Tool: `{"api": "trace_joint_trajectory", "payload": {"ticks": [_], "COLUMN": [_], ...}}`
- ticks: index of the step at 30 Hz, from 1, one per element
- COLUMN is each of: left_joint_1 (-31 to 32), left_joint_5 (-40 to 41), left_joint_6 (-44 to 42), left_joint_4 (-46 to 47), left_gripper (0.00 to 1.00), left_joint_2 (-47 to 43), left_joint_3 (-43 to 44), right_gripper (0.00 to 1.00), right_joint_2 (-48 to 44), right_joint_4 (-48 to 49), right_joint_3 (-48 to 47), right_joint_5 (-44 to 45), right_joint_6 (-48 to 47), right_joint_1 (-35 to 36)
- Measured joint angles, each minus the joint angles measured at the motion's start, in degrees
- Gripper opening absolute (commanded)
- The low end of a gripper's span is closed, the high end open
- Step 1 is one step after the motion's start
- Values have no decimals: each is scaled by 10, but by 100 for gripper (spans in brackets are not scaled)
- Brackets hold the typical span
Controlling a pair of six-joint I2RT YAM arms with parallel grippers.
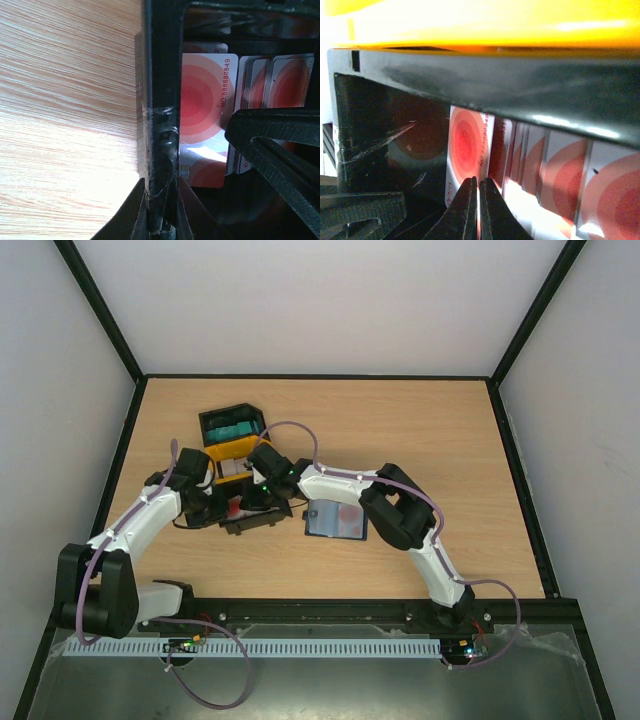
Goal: Put the credit cards into the card holder
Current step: Pick up the credit card from the storage box.
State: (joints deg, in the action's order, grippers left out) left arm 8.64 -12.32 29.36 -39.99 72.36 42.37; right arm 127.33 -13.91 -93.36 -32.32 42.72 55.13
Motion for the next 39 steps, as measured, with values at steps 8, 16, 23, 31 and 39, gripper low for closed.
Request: {"api": "trace_joint_trajectory", "payload": {"ticks": [8,16,23,31,39], "left_joint_1": [0,0,0,0,0], "left_joint_5": [4,3,3,3,3], "left_joint_6": [4,10,11,11,11], "left_joint_4": [-2,-1,0,0,-1], "left_gripper": [9,9,8,8,8], "left_joint_2": [-2,-2,-2,-2,-2], "left_joint_3": [0,0,0,0,0], "right_gripper": [13,22,23,22,18], "right_joint_2": [-13,-15,-2,2,9], "right_joint_4": [54,75,28,21,50], "right_joint_3": [20,16,-22,-26,-26], "right_joint_5": [-40,-61,-24,-26,-73], "right_joint_6": [7,12,-1,-3,3], "right_joint_1": [-1,8,8,7,5]}}
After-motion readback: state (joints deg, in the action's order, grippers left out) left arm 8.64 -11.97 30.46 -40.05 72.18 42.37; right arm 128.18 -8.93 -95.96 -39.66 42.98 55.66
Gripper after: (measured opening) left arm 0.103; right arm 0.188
